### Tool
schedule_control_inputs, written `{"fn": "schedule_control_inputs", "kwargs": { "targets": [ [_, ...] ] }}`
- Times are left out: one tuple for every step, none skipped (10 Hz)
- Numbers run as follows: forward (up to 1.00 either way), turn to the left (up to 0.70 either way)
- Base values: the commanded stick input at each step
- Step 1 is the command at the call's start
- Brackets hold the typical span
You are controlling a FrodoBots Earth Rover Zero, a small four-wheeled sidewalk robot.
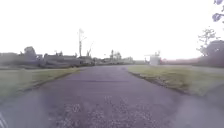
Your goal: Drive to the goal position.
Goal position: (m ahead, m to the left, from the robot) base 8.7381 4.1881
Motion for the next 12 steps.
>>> {"fn": "schedule_control_inputs", "kwargs": {
  "targets": [
    [0.7,-0.14],
    [0.7,-0.14],
    [0.7,-0.14],
    [0.7,-0.14],
    [0.7,-0.14],
    [0.7,-0.14],
    [0.7,-0.14],
    [0.7,-0.14],
    [0.7,-0.14],
    [0.7,-0.14],
    [0.7,-0.14],
    [0.7,0.0]
  ]
}}
